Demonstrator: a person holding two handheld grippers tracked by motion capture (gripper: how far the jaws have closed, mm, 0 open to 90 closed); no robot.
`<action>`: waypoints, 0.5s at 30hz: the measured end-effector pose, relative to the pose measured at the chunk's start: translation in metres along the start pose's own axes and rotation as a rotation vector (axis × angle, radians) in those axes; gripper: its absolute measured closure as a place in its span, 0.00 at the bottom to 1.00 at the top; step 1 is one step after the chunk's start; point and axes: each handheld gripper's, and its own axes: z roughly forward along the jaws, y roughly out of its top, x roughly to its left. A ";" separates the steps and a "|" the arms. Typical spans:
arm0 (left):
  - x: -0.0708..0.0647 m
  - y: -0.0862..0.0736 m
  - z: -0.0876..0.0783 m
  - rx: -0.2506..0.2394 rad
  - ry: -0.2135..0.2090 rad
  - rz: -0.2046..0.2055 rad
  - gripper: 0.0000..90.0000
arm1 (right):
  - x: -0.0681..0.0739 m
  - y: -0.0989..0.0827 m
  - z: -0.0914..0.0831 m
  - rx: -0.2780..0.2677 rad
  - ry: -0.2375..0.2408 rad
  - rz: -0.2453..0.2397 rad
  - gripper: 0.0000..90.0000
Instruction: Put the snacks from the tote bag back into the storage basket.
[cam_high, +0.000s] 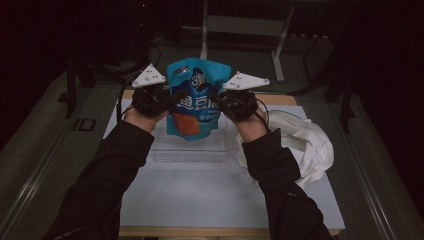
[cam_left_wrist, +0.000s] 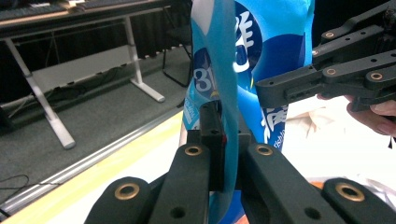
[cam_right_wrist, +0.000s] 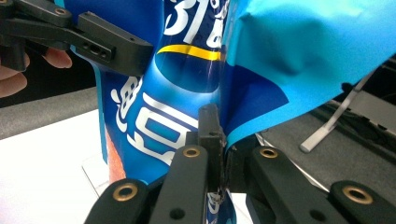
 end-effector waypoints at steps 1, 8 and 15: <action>0.002 -0.003 0.001 0.000 -0.006 -0.001 1.00 | 0.002 -0.002 0.002 0.004 0.000 0.004 0.98; 0.013 -0.025 0.008 0.005 -0.035 -0.016 1.00 | 0.008 -0.017 0.017 0.026 -0.004 0.014 0.98; 0.021 -0.049 0.015 -0.001 -0.075 -0.048 1.00 | 0.012 -0.035 0.030 0.057 0.005 0.042 0.98</action>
